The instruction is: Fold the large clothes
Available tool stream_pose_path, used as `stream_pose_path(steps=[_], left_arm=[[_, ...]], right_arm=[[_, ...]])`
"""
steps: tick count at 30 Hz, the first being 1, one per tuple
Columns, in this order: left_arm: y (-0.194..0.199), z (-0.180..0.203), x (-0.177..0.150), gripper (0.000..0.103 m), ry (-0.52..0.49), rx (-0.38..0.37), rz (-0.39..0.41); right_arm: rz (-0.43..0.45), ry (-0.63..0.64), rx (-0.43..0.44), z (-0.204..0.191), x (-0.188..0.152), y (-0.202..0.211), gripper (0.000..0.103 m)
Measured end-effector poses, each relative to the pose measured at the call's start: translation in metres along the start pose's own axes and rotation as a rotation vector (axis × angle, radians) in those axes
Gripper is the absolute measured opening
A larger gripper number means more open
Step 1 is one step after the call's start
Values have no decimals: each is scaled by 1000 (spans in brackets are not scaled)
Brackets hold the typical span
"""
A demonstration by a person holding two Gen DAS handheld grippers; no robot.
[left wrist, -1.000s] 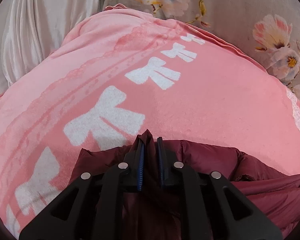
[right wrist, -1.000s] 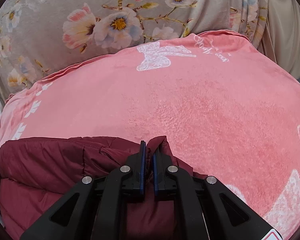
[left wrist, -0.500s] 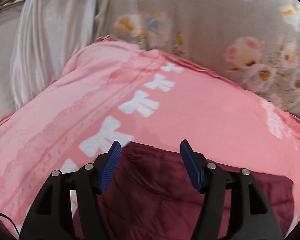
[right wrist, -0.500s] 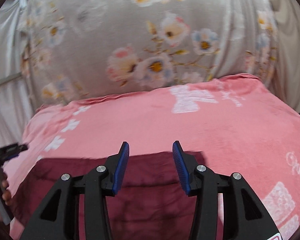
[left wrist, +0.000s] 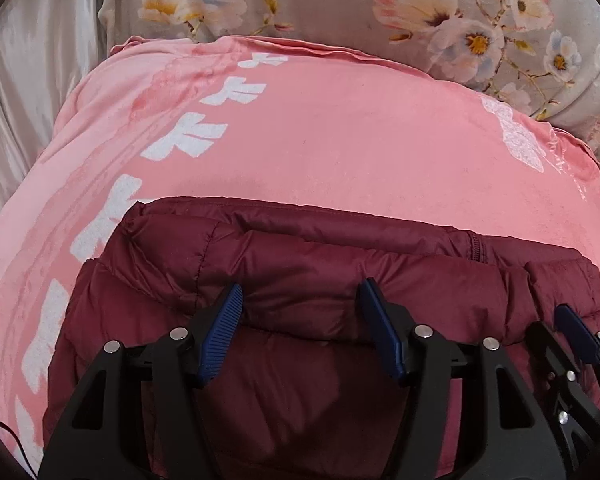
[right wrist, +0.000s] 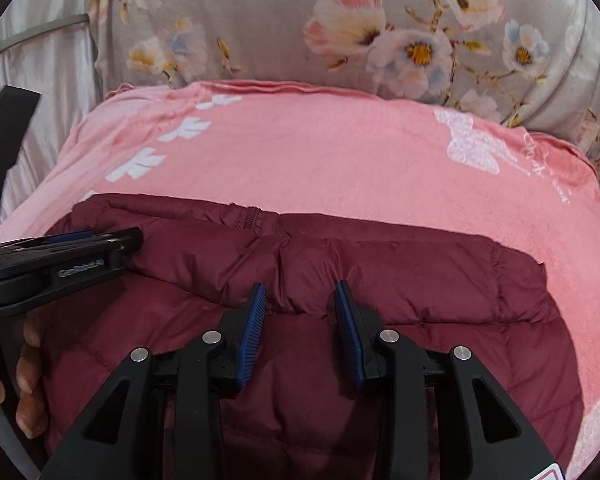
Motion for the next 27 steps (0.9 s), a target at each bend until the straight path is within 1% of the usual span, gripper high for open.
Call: stream_pose_path(steps=[2, 4, 6, 10, 14, 22, 25, 27], left_arm=[[-4, -1, 2, 60, 5, 3, -2], [-8, -2, 5, 60, 8, 6, -5], [-15, -2, 9, 61, 4, 17, -8], [-27, -2, 14, 61, 5, 20, -12], [-36, 0, 13, 62, 11, 20, -5], [-40, 3, 7, 63, -1, 46, 37], [-40, 4, 7, 63, -7, 57, 42], [-40, 4, 6, 63, -13, 66, 45]], right_arm=[[-21, 0, -3, 0, 3, -11, 34], [-32, -2, -7, 4, 6, -18, 28], [-43, -13, -4, 7, 8, -24, 26], [-63, -75, 18, 21, 9, -36, 21], [-71, -107, 43, 26, 4, -43, 21], [-74, -110, 52, 28, 1, -46, 21], [-55, -118, 53, 28, 3, -42, 21], [-10, -134, 37, 27, 4, -25, 23]])
Point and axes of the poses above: each gripper's, at about its wrist camera, not at the fingertips, and y roughly against the way its jaws point, z to its right, x to its top, the point moved 6 cm from there along -y, roughly the way its jaws point, and after that the axes turned 3 degrees about x, right-handed, at the moved point
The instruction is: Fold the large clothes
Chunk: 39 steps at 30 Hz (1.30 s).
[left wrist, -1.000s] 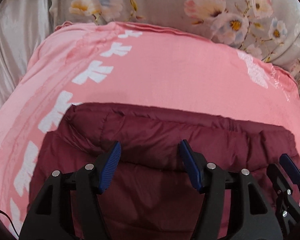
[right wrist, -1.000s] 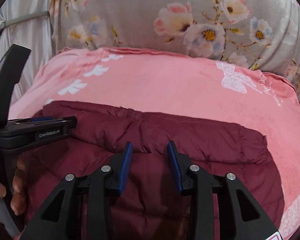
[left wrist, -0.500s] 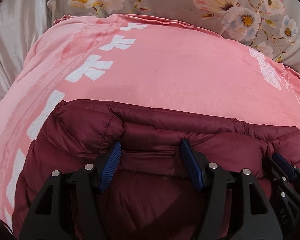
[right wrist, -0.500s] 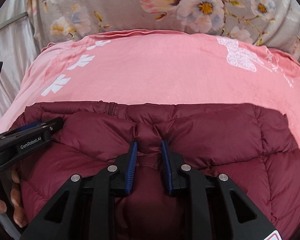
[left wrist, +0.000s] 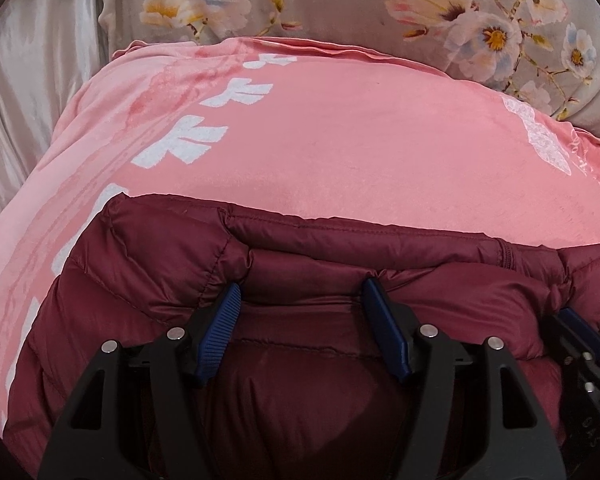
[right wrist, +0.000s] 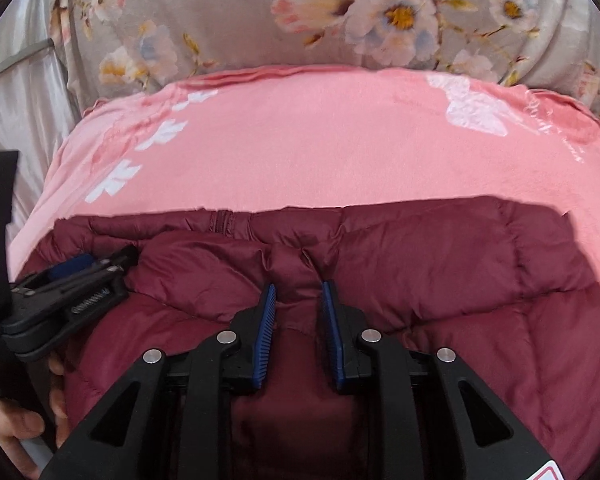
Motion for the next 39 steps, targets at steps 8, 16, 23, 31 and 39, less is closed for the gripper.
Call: stream_pose_path(steps=[8, 16, 23, 31, 39], left_arm=[[0, 0, 0, 63, -2, 2, 3], [34, -30, -2, 64, 96, -86, 20], [95, -118, -31, 74, 216, -37, 61], [110, -203, -97, 75, 411, -38, -39], [102, -188, -126, 80, 433, -165, -128]], right_arm=[[43, 50, 61, -47, -24, 49, 24], [12, 101, 34, -65, -53, 38, 25], [-4, 97, 26, -63, -56, 36, 25], [33, 75, 94, -76, -82, 90, 23], [1, 138, 61, -86, -115, 106, 21]])
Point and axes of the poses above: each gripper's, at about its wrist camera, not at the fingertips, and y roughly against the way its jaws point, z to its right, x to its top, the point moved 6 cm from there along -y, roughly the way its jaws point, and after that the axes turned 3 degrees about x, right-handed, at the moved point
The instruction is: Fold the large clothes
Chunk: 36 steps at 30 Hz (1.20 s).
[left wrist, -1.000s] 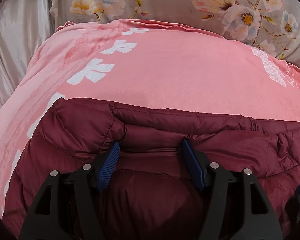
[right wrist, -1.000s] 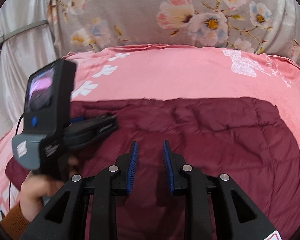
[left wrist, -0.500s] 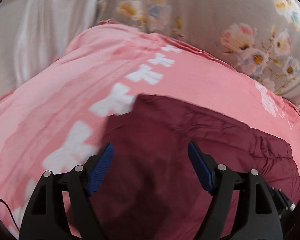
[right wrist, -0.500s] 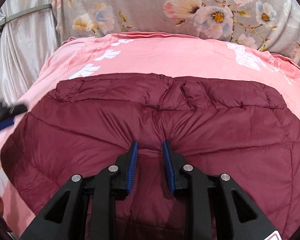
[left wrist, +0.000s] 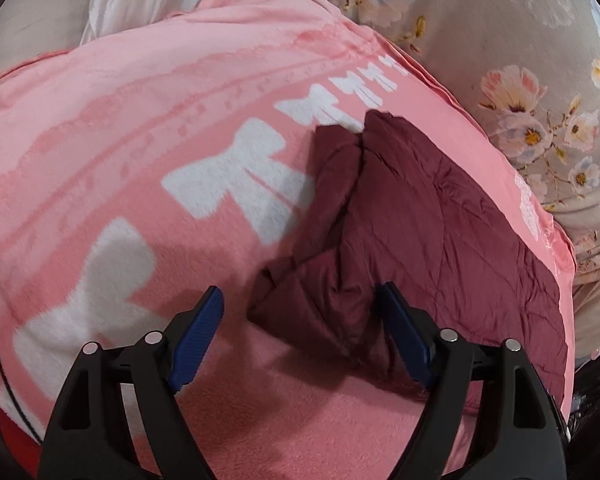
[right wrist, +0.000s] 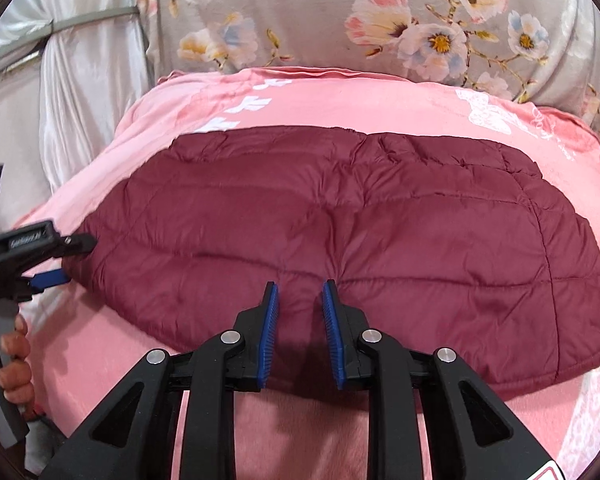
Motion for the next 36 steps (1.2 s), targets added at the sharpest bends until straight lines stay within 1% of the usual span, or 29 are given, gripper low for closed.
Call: stream_pose_path(steps=[2, 3, 4, 7, 9, 11, 13, 14, 16, 17, 19, 22, 24, 26, 28, 30, 36], left_arm=[[-6, 3, -4, 81, 8, -24, -23], [-8, 4, -5, 85, 12, -28, -24], [-10, 5, -5, 86, 13, -24, -20], [-13, 8, -3, 86, 22, -20, -13], [-15, 12, 0, 85, 31, -36, -14], [-16, 16, 0, 78, 38, -57, -20], [-16, 22, 0, 67, 40, -76, -26], [-16, 24, 0, 64, 39, -82, -30], [-14, 29, 1, 51, 41, -100, -33], [-13, 31, 0, 48, 39, -105, -33], [-8, 37, 2, 31, 29, -120, -27], [5, 50, 6, 18, 0, -156, -9], [13, 57, 9, 15, -14, -174, 6], [21, 62, 12, 14, -25, -188, 21], [28, 66, 14, 14, -32, -203, 31], [36, 71, 15, 13, -39, -218, 44], [53, 86, 16, 13, -71, -249, 73]], right_arm=[[-7, 12, -11, -1, -4, -2, 21], [-11, 11, -12, -2, -6, -3, 21], [-16, 10, -14, -1, -8, -5, 21], [-26, 8, -21, -1, -12, -10, 22], [-32, 13, -29, -2, -14, -12, 23], [-34, 20, -36, -3, -15, -14, 24], [-35, 27, -40, -3, -17, -16, 24], [-35, 28, -41, -3, -16, -17, 24], [-34, 31, -42, -3, -17, -17, 24], [-33, 32, -43, -3, -17, -18, 25], [-30, 32, -42, -3, -16, -17, 25], [10, 5, -17, -1, -16, -8, 23], [31, -22, 4, 0, -18, 1, 22], [42, -40, 18, 1, -22, 10, 19], [39, -35, 24, 0, -25, 14, 11], [27, -28, 29, -1, -26, 14, 9], [2, -4, 20, -2, -30, 5, 9]])
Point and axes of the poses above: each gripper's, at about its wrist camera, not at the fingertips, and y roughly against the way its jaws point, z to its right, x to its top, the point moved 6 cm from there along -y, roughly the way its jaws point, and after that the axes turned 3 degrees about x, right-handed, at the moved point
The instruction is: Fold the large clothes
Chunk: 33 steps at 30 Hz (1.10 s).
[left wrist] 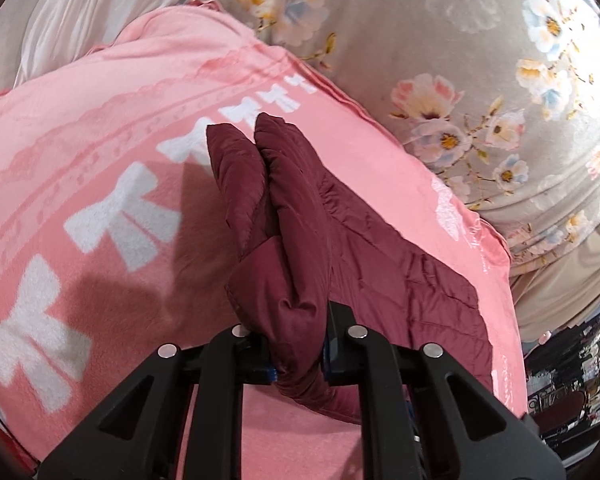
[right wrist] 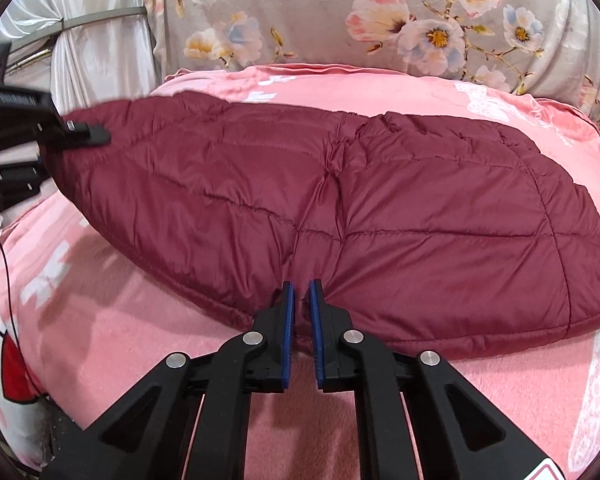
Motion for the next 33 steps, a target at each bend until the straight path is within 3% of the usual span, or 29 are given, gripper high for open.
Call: stream_pose_path(steps=[5, 12, 16, 26, 33], left_arm=[[12, 25, 1, 13, -62, -27, 26], [27, 62, 2, 12, -143, -66, 54], [33, 84, -2, 12, -188, -87, 60], [36, 140, -23, 12, -310, -148, 43], [22, 194, -44, 12, -420, -172, 25]], right_arm=[[-2, -3, 4, -1, -1, -1, 9], [37, -143, 81, 15, -5, 18, 4], [22, -161, 102, 17, -9, 13, 4], [30, -170, 128, 13, -12, 3, 7], [80, -263, 179, 32, -20, 31, 4]])
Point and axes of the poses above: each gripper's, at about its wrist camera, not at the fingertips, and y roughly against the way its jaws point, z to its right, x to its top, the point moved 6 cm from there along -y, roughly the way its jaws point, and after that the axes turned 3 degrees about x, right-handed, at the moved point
